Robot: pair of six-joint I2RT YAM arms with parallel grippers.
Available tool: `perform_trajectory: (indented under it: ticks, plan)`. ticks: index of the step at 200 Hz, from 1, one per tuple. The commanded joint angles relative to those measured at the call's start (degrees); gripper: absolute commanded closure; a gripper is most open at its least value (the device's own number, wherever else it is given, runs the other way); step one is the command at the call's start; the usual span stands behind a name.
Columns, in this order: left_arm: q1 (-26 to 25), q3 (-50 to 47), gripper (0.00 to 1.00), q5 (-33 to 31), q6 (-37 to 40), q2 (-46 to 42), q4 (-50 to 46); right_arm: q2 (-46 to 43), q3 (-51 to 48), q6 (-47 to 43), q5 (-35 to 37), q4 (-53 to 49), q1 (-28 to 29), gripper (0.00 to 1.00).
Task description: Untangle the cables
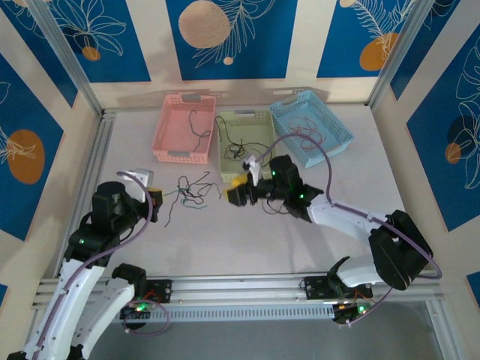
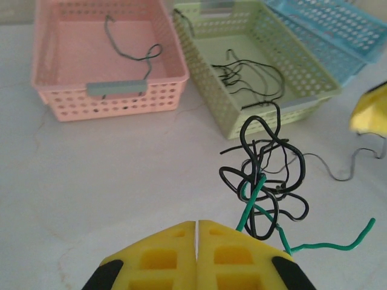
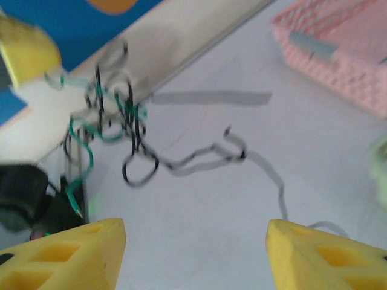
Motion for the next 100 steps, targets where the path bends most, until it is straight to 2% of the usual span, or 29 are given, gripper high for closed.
perform_trajectory:
  ticks: [1,26,48,74,100]
  plan:
    - [0.3,-0.8,1.00,8.3,1.3,-1.0,4.1,-4.3,-5.1,-4.5,0.8,10.2,0.8,0.36]
    - [0.3,-1.3,1.00,12.9,1.3,-0.9,5.5,-6.8,-5.1,-14.3,3.2,5.7,2.7,0.35]
    - [0.3,-1.4,1.00,13.8,1.4,-1.0,6.1,-9.6,-4.4,-19.0,4.9,2.9,2.5,0.35]
    - [0.2,-1.4,1.00,14.5,1.6,-0.5,5.9,-9.3,-1.8,-24.2,0.5,3.5,0.2,0.35]
    - [0.2,-1.4,1.00,14.8,1.6,-0.6,5.8,-5.4,6.8,-35.2,3.3,-10.4,0.9,0.37]
